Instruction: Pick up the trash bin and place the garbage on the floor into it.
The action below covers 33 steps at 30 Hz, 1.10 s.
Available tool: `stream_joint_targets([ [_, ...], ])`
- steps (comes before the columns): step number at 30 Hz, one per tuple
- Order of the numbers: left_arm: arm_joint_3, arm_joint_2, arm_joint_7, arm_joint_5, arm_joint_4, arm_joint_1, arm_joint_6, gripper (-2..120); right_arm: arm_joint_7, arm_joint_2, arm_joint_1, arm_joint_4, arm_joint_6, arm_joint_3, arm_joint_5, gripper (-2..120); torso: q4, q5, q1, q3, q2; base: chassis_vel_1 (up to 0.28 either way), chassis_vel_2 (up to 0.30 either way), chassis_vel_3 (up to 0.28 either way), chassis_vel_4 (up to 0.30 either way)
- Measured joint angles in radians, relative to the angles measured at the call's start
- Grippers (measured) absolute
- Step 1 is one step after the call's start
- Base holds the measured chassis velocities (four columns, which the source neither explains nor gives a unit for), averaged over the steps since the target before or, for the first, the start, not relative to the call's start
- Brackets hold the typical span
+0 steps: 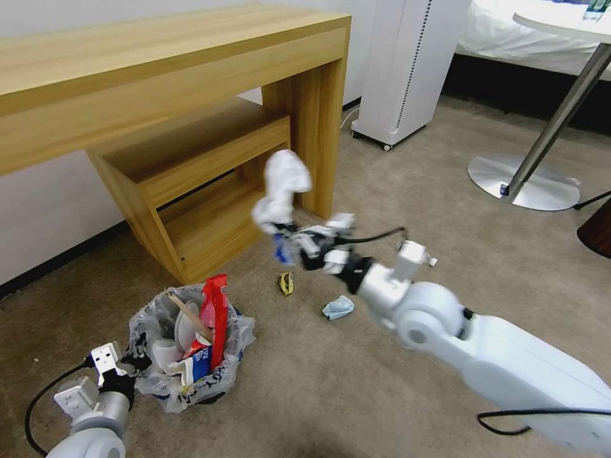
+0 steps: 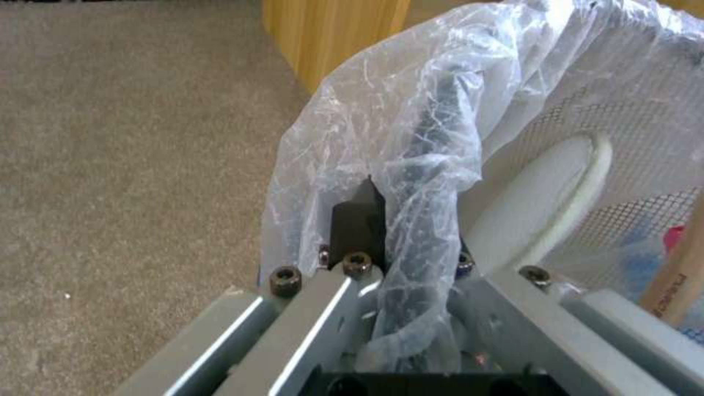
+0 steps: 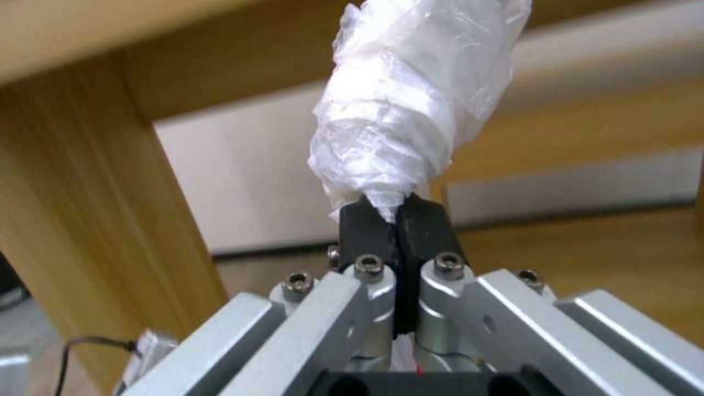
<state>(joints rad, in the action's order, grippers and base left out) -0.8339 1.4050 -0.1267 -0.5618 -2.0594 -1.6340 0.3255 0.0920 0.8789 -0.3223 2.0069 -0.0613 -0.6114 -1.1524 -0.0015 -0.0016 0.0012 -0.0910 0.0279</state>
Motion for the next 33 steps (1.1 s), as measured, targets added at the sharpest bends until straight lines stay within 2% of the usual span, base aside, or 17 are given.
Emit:
stream_joint_targets([
  [5,0.000,0.003,0.000,0.002,0.000,0.000,0.000,1,0.032,0.014,0.030,-0.005,-0.024,-0.032,-0.022,0,0.0000,0.0000,0.000,0.000,0.000,0.000,0.000,0.000,0.000],
  [8,0.002,0.010,0.000,0.006,-0.001,0.000,0.000,1,0.087,0.051,0.091,-0.027,-0.077,-0.103,-0.068,0,-0.0001,-0.0001,0.000,0.000,0.000,0.000,0.000,0.000,0.000],
  [10,0.002,0.012,0.000,0.007,-0.001,0.000,0.000,1,0.097,0.058,0.100,-0.031,-0.082,-0.116,-0.072,0,-0.0001,0.0000,0.000,0.000,0.000,0.000,0.000,0.000,0.000],
  [12,0.003,0.021,0.001,0.011,-0.001,0.003,0.000,1,0.170,0.117,0.138,-0.057,-0.122,-0.184,-0.106,0,-0.0002,0.0000,0.000,0.000,0.000,0.000,0.000,0.000,0.000],
  [17,0.002,0.025,0.002,0.013,-0.001,0.003,0.000,1,0.242,0.183,0.153,-0.086,-0.159,-0.235,-0.123,0,-0.0003,0.0000,0.000,0.000,0.000,0.000,0.000,0.000,0.000],
  [18,0.000,0.026,0.002,0.013,-0.001,0.003,0.000,1,0.257,0.207,0.156,-0.099,-0.167,-0.250,-0.127,0,-0.0003,0.0000,0.000,0.000,0.000,0.000,0.000,0.000,0.000],
  [20,-0.006,0.029,0.002,0.013,-0.006,-0.002,-0.003,1,0.343,0.310,0.159,-0.150,-0.235,-0.301,-0.138,0,-0.0001,0.0000,0.000,0.000,0.000,0.000,0.000,0.000,0.000],
  [21,-0.006,0.029,0.002,0.013,-0.006,-0.002,-0.003,1,0.343,0.310,0.159,-0.150,-0.235,-0.301,-0.138,0,-0.0001,0.0000,0.000,0.000,0.000,0.000,0.000,0.000,0.000],
  [23,-0.013,0.030,0.003,0.011,-0.012,-0.010,-0.006,1,0.389,0.373,0.140,-0.206,-0.274,-0.342,-0.117,0,-0.0002,0.0001,0.000,0.000,0.000,0.000,0.000,0.000,0.000],
  [27,-0.022,0.028,0.003,0.007,-0.016,-0.018,-0.013,1,0.449,0.420,0.117,-0.261,-0.322,-0.369,-0.116,0,-0.0001,0.0001,0.000,0.000,0.000,0.000,0.000,0.000,0.000],
  [33,-0.022,0.033,0.005,0.006,-0.018,-0.025,-0.016,1,0.459,0.453,0.109,-0.336,-0.342,-0.392,-0.101,0,-0.0003,0.0002,0.000,0.000,0.000,0.000,0.000,0.000,0.000],
])
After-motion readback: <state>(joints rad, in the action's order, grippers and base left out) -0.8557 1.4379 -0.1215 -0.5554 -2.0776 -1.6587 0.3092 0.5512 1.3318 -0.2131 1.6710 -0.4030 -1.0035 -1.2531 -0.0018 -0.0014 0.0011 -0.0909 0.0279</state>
